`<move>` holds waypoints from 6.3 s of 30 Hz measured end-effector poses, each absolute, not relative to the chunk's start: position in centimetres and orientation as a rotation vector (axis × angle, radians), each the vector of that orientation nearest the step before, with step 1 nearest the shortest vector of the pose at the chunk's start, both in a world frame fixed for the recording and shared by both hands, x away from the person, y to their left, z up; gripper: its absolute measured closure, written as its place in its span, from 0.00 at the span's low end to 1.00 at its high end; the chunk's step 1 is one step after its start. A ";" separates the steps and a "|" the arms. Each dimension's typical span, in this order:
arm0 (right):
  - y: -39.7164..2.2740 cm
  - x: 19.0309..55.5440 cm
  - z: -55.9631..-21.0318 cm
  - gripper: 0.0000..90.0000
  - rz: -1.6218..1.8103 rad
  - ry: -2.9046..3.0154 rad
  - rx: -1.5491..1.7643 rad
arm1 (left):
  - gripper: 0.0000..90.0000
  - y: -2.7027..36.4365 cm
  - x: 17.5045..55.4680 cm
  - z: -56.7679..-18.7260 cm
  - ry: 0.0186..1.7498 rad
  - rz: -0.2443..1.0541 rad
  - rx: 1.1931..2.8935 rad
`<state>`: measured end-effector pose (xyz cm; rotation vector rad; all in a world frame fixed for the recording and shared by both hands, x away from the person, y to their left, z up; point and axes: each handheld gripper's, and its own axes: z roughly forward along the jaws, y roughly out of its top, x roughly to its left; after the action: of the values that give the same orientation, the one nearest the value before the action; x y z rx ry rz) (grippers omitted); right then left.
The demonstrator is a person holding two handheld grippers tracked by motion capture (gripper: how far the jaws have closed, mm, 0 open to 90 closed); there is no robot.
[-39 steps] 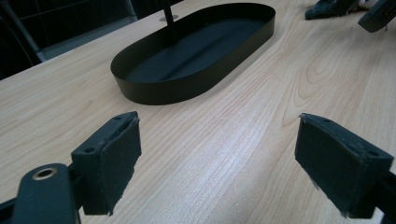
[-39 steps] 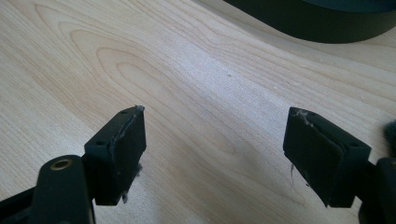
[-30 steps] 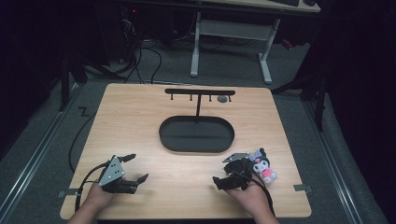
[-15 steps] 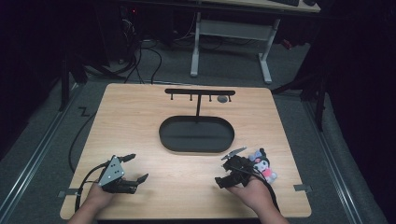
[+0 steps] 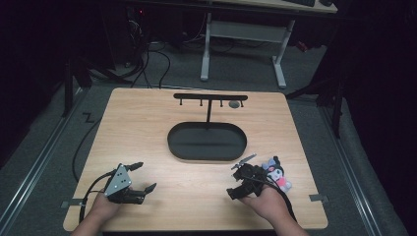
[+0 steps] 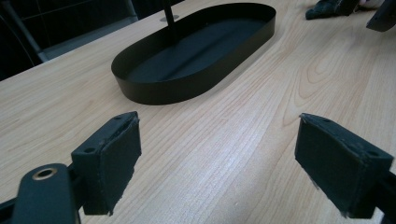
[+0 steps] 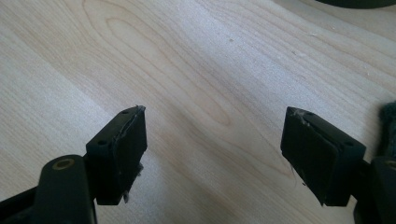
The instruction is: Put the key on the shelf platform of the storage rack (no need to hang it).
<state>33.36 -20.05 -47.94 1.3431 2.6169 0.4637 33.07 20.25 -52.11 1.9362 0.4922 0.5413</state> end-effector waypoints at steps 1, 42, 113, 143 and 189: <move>-20.0 33.3 -47.9 0.25 0.464 2.626 1.347 | 0.17 20.3 33.1 -52.1 0.492 0.541 1.936; -26.4 32.9 -44.4 0.11 0.293 2.579 1.439 | 0.17 20.3 33.0 -52.1 0.497 0.545 1.934; -32.7 34.3 -48.9 0.35 0.221 2.489 1.568 | 0.17 20.2 32.9 -52.1 0.493 0.553 1.934; -30.8 34.1 -46.4 0.53 0.293 2.487 1.552 | 0.17 20.2 32.9 -52.1 0.495 0.553 1.938; -21.7 39.3 -43.2 0.52 0.368 2.571 1.370 | 0.17 20.5 33.0 -52.1 0.496 0.532 1.922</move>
<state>39.26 -21.65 -43.24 1.3700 2.5706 0.3682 33.04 20.47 -52.08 1.9221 0.4961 0.5322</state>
